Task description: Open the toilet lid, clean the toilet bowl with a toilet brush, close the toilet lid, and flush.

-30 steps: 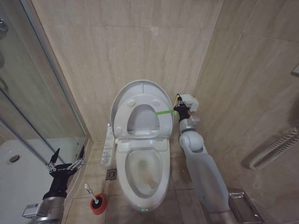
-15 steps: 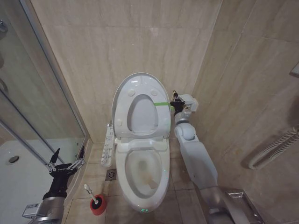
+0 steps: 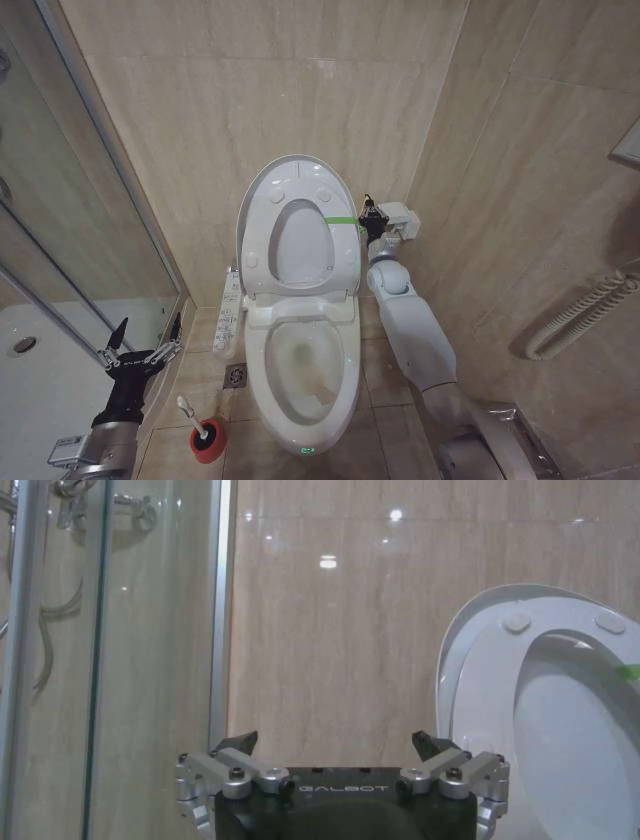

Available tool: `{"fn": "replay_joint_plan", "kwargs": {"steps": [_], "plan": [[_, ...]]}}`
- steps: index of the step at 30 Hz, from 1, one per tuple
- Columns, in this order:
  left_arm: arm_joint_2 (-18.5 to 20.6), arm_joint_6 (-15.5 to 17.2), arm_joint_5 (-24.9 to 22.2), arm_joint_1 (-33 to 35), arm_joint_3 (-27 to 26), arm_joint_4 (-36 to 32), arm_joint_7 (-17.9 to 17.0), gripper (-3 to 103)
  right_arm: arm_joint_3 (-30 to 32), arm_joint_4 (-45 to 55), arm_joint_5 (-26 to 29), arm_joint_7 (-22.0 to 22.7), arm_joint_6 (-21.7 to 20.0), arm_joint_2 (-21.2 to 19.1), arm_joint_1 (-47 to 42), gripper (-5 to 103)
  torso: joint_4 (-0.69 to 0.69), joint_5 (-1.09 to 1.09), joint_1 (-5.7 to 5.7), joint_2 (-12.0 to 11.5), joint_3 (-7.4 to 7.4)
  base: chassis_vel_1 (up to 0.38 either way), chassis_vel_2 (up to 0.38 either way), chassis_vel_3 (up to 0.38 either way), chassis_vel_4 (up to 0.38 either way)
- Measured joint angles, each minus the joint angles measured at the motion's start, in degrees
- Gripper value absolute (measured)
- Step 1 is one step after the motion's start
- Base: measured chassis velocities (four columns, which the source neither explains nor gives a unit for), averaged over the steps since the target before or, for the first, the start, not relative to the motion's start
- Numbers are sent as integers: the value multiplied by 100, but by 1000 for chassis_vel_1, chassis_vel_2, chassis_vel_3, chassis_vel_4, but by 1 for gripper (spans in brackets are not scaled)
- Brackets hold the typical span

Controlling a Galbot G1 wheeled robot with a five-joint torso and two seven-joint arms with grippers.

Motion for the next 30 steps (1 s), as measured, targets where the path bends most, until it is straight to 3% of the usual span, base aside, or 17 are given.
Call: {"fn": "replay_joint_plan", "kwargs": {"steps": [12,14,15,22,23,29,30], "plan": [[0,0,0,0,0,0,0,100,-21,116,54,-18,-4,-45,-114,0,2,0,1,-1,0,0,0,0,0],[0,0,0,0,0,0,0,100,-21,253,136,-104,-22,-101,-204,0,2,0,2,-2,1,0,0,0,0],[0,0,0,0,0,0,0,100,-22,336,174,-150,-27,-137,-254,8,2,1,2,-2,1,0,0,0,0],[0,0,0,0,0,0,0,100,-96,1096,464,-220,-328,-454,-635,8,7,5,5,-5,5,0,0,0,0],[0,0,0,0,0,0,0,100,-92,1244,489,-215,-375,-522,-706,35,7,5,5,-6,5,0,0,0,0],[0,0,0,0,0,1,0,100,-9,1772,611,-163,-518,-792,-943,35,3,2,5,-6,4,0,0,0,0],[0,0,0,0,0,0,-1,100,0,1794,615,-153,-523,-820,-955,62,2,2,5,-6,3,0,0,0,0]]}}
